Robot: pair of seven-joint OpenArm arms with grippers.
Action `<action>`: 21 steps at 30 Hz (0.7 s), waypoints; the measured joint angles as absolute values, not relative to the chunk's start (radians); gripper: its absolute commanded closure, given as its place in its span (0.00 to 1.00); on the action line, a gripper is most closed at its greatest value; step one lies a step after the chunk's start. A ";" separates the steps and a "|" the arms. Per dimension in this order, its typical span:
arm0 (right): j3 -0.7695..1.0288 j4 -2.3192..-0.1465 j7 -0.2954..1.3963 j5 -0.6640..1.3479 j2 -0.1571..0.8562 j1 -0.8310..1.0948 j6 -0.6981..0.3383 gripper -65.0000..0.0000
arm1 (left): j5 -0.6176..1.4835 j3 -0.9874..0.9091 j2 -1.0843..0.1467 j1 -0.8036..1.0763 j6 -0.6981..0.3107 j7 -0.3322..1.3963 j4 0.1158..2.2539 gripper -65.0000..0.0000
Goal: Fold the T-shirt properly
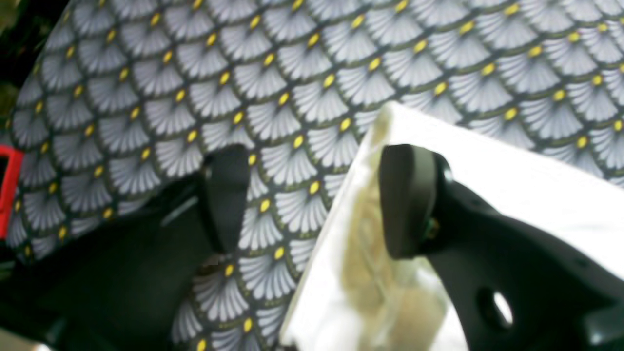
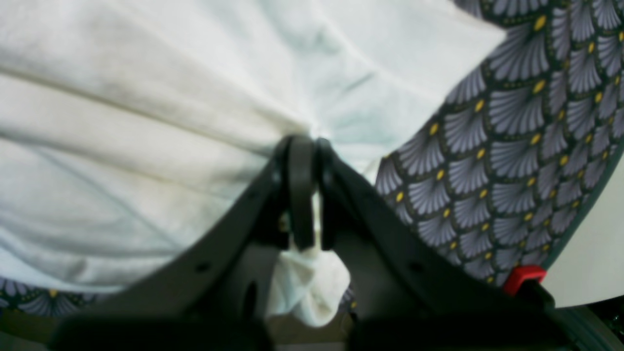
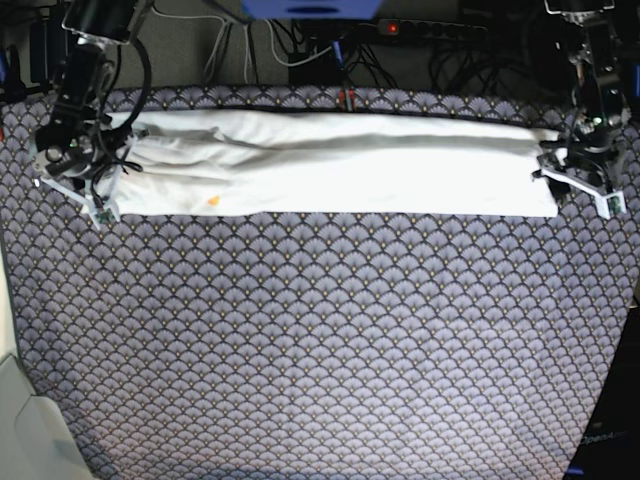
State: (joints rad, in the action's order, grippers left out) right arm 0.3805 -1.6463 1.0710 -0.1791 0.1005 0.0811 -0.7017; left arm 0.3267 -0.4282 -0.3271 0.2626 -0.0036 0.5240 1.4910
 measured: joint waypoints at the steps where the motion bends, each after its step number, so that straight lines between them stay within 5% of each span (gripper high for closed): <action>1: 0.381 -1.646 1.071 -0.179 0.100 0.081 -0.702 1.00 | 0.327 -0.428 -0.327 0.262 -0.004 0.522 1.491 0.36; 14: 0.350 -1.647 1.076 -0.209 0.088 0.077 -0.691 1.00 | 0.333 -0.432 -0.302 0.347 -0.012 0.505 1.734 0.36; 21: 0.350 -1.648 1.076 -0.210 0.089 0.077 -0.691 1.00 | 0.327 -0.428 -0.270 0.351 -0.008 0.522 1.636 0.36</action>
State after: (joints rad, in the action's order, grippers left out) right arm 0.3504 -1.6482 1.0760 -0.2096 0.0887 0.0772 -0.6907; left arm 0.3271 -0.4282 -0.2703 0.3508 -0.0078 0.5220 1.6363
